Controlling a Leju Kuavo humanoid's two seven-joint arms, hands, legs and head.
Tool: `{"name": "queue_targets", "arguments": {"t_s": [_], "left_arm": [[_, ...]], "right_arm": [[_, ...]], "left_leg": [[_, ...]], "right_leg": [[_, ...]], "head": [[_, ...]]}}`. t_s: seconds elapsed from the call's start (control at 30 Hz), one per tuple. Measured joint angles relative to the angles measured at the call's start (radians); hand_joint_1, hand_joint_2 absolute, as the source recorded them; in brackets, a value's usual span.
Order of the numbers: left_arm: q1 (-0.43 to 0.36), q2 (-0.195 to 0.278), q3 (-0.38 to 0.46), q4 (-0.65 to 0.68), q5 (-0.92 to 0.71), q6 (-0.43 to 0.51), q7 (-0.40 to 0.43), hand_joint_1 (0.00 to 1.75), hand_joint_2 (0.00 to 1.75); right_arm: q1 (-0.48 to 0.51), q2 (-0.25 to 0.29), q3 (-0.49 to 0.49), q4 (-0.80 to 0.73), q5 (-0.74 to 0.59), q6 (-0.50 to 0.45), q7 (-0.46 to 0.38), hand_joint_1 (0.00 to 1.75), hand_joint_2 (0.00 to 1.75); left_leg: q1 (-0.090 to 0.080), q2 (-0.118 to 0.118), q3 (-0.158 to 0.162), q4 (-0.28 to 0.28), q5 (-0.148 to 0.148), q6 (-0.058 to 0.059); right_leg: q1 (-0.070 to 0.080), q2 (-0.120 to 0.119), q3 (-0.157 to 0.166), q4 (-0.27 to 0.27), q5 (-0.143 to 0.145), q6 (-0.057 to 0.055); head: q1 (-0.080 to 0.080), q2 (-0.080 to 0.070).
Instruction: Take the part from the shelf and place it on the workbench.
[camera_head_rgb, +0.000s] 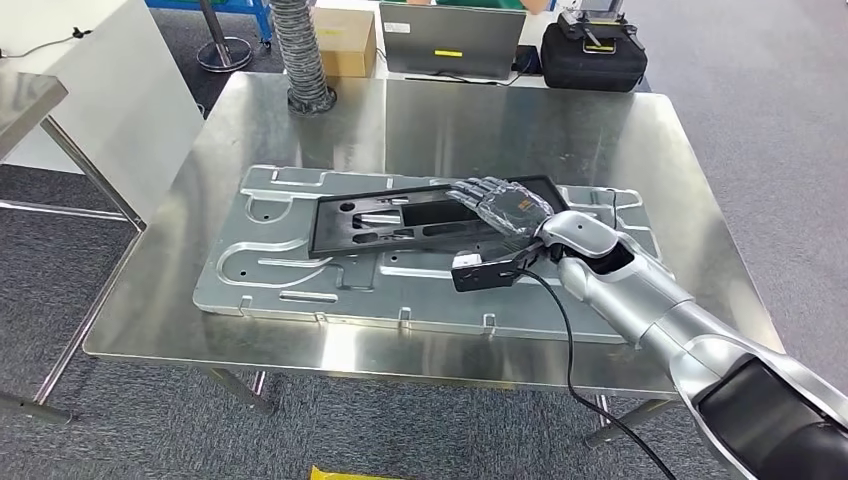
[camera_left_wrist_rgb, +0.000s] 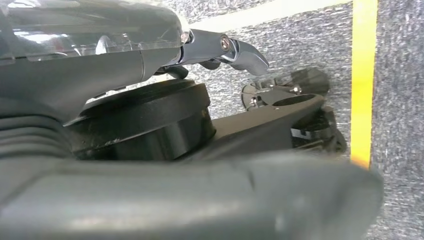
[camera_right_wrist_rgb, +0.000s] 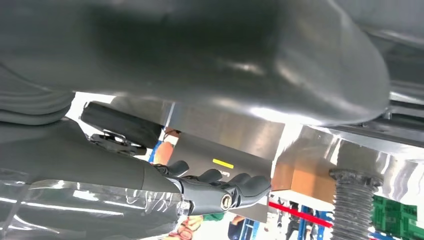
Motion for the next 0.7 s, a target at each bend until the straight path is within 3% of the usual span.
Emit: {"name": "queue_targets", "arguments": {"t_s": [0.07, 0.13, 0.17, 0.23, 0.3, 0.33, 0.37, 0.4, 0.47, 0.53, 0.57, 0.63, 0.67, 0.7], "left_arm": [[0.000, 0.000, 0.001, 0.000, 0.002, -0.001, -0.001, 0.00, 0.00], [0.001, 0.000, 0.002, 0.000, 0.004, -0.001, -0.001, 0.00, 0.00], [0.002, 0.001, 0.003, 0.000, 0.004, -0.001, -0.001, 0.00, 0.00], [0.003, 0.002, 0.006, 0.000, 0.004, -0.002, -0.002, 0.00, 0.00], [0.003, 0.002, 0.008, 0.000, 0.004, -0.002, -0.002, 0.00, 0.00], [0.003, 0.003, 0.008, 0.000, 0.004, -0.002, -0.002, 0.00, 0.00], [0.004, 0.003, 0.009, 0.000, 0.004, -0.002, -0.002, 0.00, 0.00], [0.004, 0.003, 0.009, 0.000, 0.004, -0.003, -0.002, 0.00, 0.00], [0.004, 0.004, 0.010, 0.000, 0.004, -0.003, -0.002, 0.00, 0.00], [0.002, 0.004, 0.010, 0.000, 0.004, -0.004, -0.002, 0.00, 0.00], [0.002, 0.004, 0.010, 0.000, 0.004, -0.005, -0.002, 0.00, 0.00], [0.004, 0.004, 0.010, 0.000, 0.004, -0.006, -0.002, 0.00, 0.00], [0.005, 0.003, 0.010, 0.000, 0.004, -0.007, -0.002, 0.00, 0.00], [0.005, 0.003, 0.010, 0.000, 0.003, -0.008, -0.002, 0.00, 0.00]], "right_arm": [[-0.009, 0.004, 0.000, 0.004, -0.001, 0.000, 0.000, 0.00, 0.00], [-0.016, 0.009, 0.000, 0.010, -0.001, 0.001, 0.000, 0.00, 0.00], [-0.019, 0.013, 0.000, 0.013, -0.001, 0.001, 0.000, 0.00, 0.00], [-0.022, 0.022, 0.001, 0.018, 0.000, 0.000, 0.000, 0.00, 0.00], [-0.024, 0.028, 0.002, 0.024, 0.001, -0.001, 0.001, 0.00, 0.00], [-0.024, 0.030, 0.002, 0.027, 0.002, -0.001, 0.001, 0.00, 0.00], [-0.024, 0.032, 0.002, 0.031, 0.003, -0.002, 0.001, 0.00, 0.00], [-0.024, 0.035, 0.002, 0.033, 0.004, -0.002, 0.002, 0.00, 0.00], [-0.025, 0.039, 0.002, 0.038, 0.007, -0.003, 0.001, 0.00, 0.00], [-0.031, 0.042, 0.002, 0.043, 0.010, -0.006, 0.001, 0.00, 0.00], [-0.034, 0.043, 0.002, 0.046, 0.012, -0.008, 0.000, 0.00, 0.00], [-0.039, 0.046, 0.001, 0.053, 0.014, -0.012, -0.001, 0.00, 0.00], [-0.040, 0.047, 0.002, 0.058, 0.015, -0.016, -0.002, 0.00, 0.00], [-0.040, 0.048, 0.002, 0.062, 0.016, -0.019, -0.004, 0.00, 0.00]], "left_leg": [[-0.003, -0.001, -0.006, 0.001, 0.013, -0.010], [-0.003, -0.002, -0.009, -0.004, 0.028, -0.022], [-0.002, -0.002, -0.014, 0.000, 0.019, -0.028], [0.001, -0.003, -0.036, 0.058, -0.053, -0.038], [0.004, -0.002, -0.063, 0.183, -0.155, -0.046], [0.005, -0.002, -0.070, 0.242, -0.180, -0.049], [0.005, -0.002, -0.067, 0.280, -0.181, -0.051], [0.005, -0.002, -0.049, 0.285, -0.162, -0.051], [0.005, -0.002, 0.035, 0.197, -0.118, -0.045], [0.002, -0.003, 0.134, 0.057, -0.127, -0.034], [0.000, -0.004, 0.162, 0.010, -0.139, -0.028], [-0.003, -0.003, 0.166, -0.018, -0.137, -0.016], [-0.002, -0.001, 0.160, -0.022, -0.126, -0.009], [-0.001, 0.001, 0.151, -0.024, -0.114, -0.001]], "right_leg": [[0.004, 0.002, 0.033, -0.061, 0.000, -0.011], [0.006, 0.001, 0.026, -0.066, 0.016, -0.025], [0.004, -0.001, 0.019, -0.069, 0.026, -0.032], [-0.001, -0.006, -0.001, -0.075, 0.051, -0.046], [0.001, -0.008, -0.029, -0.074, 0.074, -0.052], [0.001, -0.008, -0.044, -0.073, 0.085, -0.051], [0.002, -0.008, -0.059, -0.072, 0.096, -0.051], [0.002, -0.008, -0.074, -0.070, 0.106, -0.049], [0.003, -0.008, -0.100, -0.066, 0.124, -0.044], [0.005, -0.008, -0.115, -0.063, 0.141, -0.035], [0.006, -0.009, -0.118, -0.064, 0.150, -0.029], [0.006, -0.010, -0.121, -0.071, 0.169, -0.017], [0.004, -0.008, -0.125, -0.070, 0.166, -0.011], [0.003, -0.007, -0.134, -0.056, 0.145, -0.007]], "head": [[0.000, 0.000], [0.000, 0.000], [0.000, 0.000], [0.000, 0.000], [0.000, 0.000], [0.000, 0.000], [0.000, 0.000], [0.000, 0.000], [0.000, 0.000], [0.000, 0.000], [0.000, 0.000], [0.000, 0.000], [0.000, 0.000], [0.000, 0.000]]}}
